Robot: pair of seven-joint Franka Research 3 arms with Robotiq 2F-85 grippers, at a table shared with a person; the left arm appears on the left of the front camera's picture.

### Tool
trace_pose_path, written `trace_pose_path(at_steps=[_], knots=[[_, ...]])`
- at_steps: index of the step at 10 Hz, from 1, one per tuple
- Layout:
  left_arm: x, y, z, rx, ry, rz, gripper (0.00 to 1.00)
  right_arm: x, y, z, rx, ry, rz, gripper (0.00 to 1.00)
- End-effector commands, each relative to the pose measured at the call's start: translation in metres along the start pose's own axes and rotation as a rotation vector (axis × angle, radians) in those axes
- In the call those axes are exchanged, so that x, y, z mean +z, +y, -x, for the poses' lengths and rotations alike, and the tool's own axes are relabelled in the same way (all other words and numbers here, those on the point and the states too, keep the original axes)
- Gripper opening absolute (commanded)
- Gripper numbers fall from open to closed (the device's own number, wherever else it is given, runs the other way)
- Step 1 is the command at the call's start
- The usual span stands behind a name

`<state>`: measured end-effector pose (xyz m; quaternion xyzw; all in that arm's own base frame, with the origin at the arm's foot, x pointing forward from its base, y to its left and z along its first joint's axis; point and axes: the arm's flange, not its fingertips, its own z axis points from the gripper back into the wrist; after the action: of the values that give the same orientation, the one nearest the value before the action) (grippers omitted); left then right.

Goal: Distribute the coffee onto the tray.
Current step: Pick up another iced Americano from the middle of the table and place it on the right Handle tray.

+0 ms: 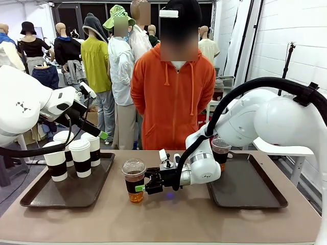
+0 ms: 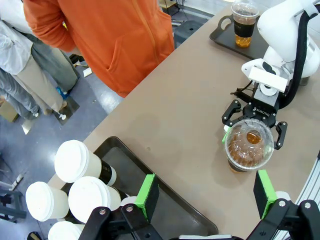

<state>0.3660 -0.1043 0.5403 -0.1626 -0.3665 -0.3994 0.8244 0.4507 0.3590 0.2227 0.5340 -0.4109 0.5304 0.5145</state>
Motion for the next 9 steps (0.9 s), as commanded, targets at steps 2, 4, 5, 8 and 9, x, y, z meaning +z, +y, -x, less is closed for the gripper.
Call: trace_pose_path(at_steps=[2,4,5,8,9], knots=[[-0.001,0.001,0.002,0.002,-0.009,0.015,1.0,-0.014,-0.011,-0.001,-0.032,0.018,-0.03,1.0],[-0.001,0.001,0.002,0.002,-0.009,0.015,1.0,-0.019,-0.009,-0.002,-0.037,0.026,-0.074,1.0],[-0.001,0.001,0.002,0.002,-0.009,0.015,1.0,-0.02,-0.007,-0.003,-0.033,0.028,-0.082,1.0],[-0.001,0.001,0.002,0.002,-0.009,0.015,1.0,-0.026,-0.003,-0.003,-0.055,0.065,-0.114,0.86],[-0.001,0.001,0.002,0.002,-0.009,0.015,1.0,-0.026,-0.002,-0.004,-0.048,0.052,-0.123,0.69]])
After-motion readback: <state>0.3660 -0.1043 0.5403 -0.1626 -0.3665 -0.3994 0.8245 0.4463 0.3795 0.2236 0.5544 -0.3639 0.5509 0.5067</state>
